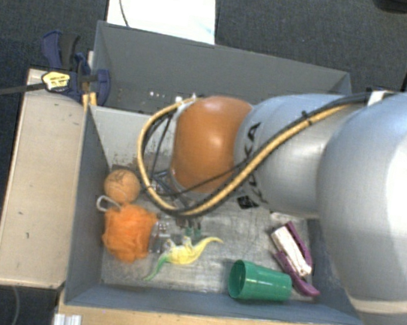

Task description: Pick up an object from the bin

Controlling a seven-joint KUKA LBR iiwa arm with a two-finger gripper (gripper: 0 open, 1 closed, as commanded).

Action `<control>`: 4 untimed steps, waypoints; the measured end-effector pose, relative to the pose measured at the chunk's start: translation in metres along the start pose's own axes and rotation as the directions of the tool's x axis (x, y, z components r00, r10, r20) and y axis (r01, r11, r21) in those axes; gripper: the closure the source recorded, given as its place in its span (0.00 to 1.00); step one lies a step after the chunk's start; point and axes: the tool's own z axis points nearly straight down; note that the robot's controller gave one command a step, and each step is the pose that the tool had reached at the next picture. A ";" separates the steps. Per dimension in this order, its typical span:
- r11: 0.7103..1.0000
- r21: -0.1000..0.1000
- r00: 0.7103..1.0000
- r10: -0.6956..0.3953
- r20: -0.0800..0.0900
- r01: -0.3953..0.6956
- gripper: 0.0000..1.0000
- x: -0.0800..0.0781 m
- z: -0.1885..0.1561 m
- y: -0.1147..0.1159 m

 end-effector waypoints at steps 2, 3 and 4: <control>0.996 0.001 0.996 0.084 -0.002 -0.084 1.00 0.009 0.045 0.021; 0.999 0.004 0.999 0.048 -0.013 -0.048 1.00 0.028 0.006 0.012; 0.998 -0.001 0.998 -0.058 0.000 0.058 1.00 0.031 -0.027 0.019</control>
Offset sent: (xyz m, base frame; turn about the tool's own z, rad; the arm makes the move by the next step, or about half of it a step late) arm 0.0000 0.0000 0.0000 0.0000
